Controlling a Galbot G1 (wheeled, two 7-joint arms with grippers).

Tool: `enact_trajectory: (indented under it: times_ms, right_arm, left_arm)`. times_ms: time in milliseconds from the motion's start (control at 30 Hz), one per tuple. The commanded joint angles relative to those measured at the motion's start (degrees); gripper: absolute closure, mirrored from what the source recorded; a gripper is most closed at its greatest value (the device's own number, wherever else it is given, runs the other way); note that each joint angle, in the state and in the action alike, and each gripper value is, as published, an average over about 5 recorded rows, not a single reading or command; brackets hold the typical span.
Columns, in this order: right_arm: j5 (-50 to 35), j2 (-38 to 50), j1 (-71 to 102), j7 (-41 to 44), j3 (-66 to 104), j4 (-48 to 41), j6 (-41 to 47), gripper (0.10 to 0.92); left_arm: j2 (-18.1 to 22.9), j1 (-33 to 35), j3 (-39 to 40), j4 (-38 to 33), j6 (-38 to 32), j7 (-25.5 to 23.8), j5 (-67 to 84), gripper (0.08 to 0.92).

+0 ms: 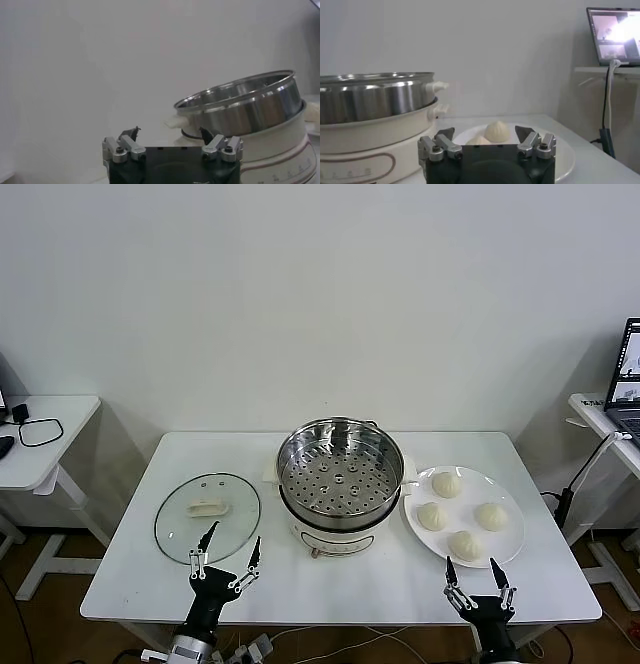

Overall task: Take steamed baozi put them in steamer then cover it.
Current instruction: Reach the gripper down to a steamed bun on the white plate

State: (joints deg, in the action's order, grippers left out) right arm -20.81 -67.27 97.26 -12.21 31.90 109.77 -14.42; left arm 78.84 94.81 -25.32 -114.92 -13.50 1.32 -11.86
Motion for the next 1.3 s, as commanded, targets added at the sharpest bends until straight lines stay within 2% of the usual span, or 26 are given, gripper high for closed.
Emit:
enact_trajectory:
  times_ms: [33,233,467,533,633,800,967,1200,1300]
  right_arm:
    - [-5.17,6.02,-13.09,-3.45,1.92,-2.9,7.23,0.203]
    - [-12.41,13.66,-30.08,-4.62,-2.01,-12.39,11.28,0.203]
    - [-21.56,19.19,-53.27,-1.62,-15.07,-31.05,12.94,0.203]
    - [-23.47,20.78,-58.27,1.96,-18.76,-35.01,14.4,0.203]
    - [-23.8,24.26,-64.75,12.16,-25.31,-39.44,17.68,0.203]
    - [-14.62,29.35,-73.35,34.26,-36.67,-45.95,20.53,0.203]
    - [-0.65,30.24,-84.2,55.13,-46.86,-53.88,19.82,0.203]
    - [17.0,26.22,-95.9,76.09,-57.05,-63.96,16.25,0.203]
    - [25.57,22.55,-98.78,81.17,-58.28,-68.45,13.05,0.203]
  left_arm:
    - [-0.11,0.16,0.42,-0.51,0.02,0.1,-0.11,0.177]
    - [0.01,0.03,0.47,-1.27,0.27,0.25,-0.1,0.177]
    - [-0.39,-0.56,0.38,-2.02,1.04,0.36,0.1,0.177]
    - [-0.57,-0.76,0.38,-2.04,1.16,0.39,0.2,0.177]
    - [-0.77,-1.02,0.33,-2.07,1.32,0.48,0.48,0.177]
    - [-0.9,-1.25,0.14,-2.44,1.61,0.63,1.25,0.177]
    - [-0.88,-1.41,-0.2,-2.72,1.66,0.83,1.5,0.177]
    - [-0.6,-1.17,-0.76,-3.12,1.7,1.03,1.65,0.177]
    - [-0.39,-1.02,-0.85,-3.18,1.7,1.1,1.65,0.177]
